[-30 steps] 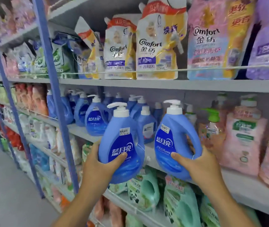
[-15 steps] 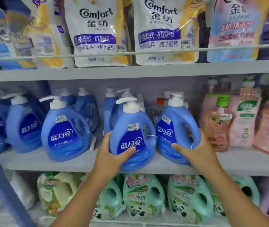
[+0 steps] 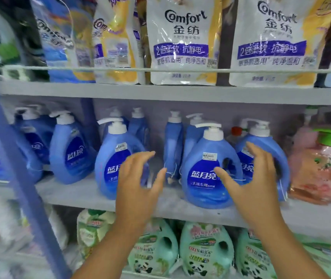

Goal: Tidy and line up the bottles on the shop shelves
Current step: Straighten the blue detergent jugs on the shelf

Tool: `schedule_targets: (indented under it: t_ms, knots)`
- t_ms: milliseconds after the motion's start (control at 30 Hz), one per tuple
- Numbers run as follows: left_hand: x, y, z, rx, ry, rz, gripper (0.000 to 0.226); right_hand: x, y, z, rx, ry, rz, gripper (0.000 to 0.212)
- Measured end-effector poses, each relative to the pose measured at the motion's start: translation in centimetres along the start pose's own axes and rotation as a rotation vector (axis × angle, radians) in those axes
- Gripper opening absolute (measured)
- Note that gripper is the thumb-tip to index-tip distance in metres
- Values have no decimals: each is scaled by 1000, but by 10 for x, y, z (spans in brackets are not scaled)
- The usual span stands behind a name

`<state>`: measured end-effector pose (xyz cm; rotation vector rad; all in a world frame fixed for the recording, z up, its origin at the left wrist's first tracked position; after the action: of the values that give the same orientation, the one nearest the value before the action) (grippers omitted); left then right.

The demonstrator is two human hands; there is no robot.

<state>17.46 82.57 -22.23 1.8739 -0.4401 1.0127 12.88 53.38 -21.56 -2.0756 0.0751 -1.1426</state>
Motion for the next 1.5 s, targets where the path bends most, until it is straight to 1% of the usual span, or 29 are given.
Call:
schedule_targets:
  t_ms: [67,100,167,200,233,300,333,367,400,433,467,500,533,600,633,667,733,767,800,867,933,1033,1167,1267,1333,1367,1400,1467,1500]
  knots:
    - [12,-17,-58,139,217,70,43,5,-8,25,-2,-71,27,95]
    - [17,-35,-75,168,236,2,51,6,-10,37,-38,-96,42,97]
    - [21,-77,-80,102,79,-255,74,3,-14,49,-136,-61,89,98]
    - [18,-94,-74,10,-14,-355,80,0,-19,51,-154,-12,101,96]
    - [14,-106,-68,-96,-76,-404,78,-2,-28,52,-142,49,73,92]
    - [14,-121,-62,-250,-121,-405,69,-9,-66,57,-74,169,-130,73]
    - [17,-125,-58,-311,-162,-398,68,-12,-85,65,-11,180,-217,63]
    - [21,-127,-51,-360,-233,-400,67,-11,-101,80,73,129,-252,57]
    - [24,-126,-43,-395,-318,-390,65,-8,-115,101,153,23,-233,55]
    - [25,-125,-38,-363,-393,-348,60,-5,-126,125,220,-111,-185,59]
    - [30,-125,-42,-301,-407,-274,53,-2,-134,149,252,-239,-126,66]
    - [41,-127,-58,-201,-329,-180,44,2,-140,170,242,-327,-76,71]
    - [55,-129,-82,-90,-187,-78,36,6,-143,187,204,-368,-36,73]
    - [79,-139,-135,149,142,67,40,13,-143,205,126,-357,51,67]
    - [89,-152,-152,225,242,38,50,16,-141,210,114,-329,96,59]
    - [98,-169,-161,241,263,-65,62,17,-139,213,107,-303,135,51]
    - [105,-205,-150,103,128,-341,82,15,-134,216,64,-235,181,44]
    - [105,-217,-142,46,67,-422,81,14,-131,215,25,-187,195,45]
    - [104,-224,-140,38,46,-434,75,13,-129,210,-20,-135,201,49]
    - [103,-228,-144,34,40,-397,68,11,-129,196,-101,-41,177,55]
    - [99,-231,-141,-29,-25,-390,70,11,-131,183,-147,5,155,49]
    - [90,-218,-113,-278,-252,-364,69,11,-131,172,-110,14,138,33]
    - [83,-192,-61,-602,-527,-372,65,8,-126,166,-89,54,126,30]
    - [81,-181,-27,-620,-612,-299,62,8,-120,160,-113,96,131,44]
    - [81,-177,-10,-565,-668,-248,58,9,-118,157,-125,96,129,43]
    - [86,-178,-6,-492,-660,-205,54,9,-115,156,-125,93,127,41]
    - [96,-181,-7,-375,-582,-133,48,10,-114,155,-124,92,124,38]
    - [123,-195,-24,-219,-260,-78,40,11,-111,154,-125,100,120,35]
    - [135,-208,-33,-187,-114,-148,38,11,-111,154,-128,107,114,35]
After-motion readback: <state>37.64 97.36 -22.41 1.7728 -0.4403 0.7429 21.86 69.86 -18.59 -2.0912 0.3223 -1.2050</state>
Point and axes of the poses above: each hand's wrist, its own x-axis towards the middle knuckle, its own z-axis out of the palm, y = z × x, the point moved 9 cm from there along x, towards the middle knuckle, and after that the axes turned 3 degrees about -x, right-handed, at the moved point
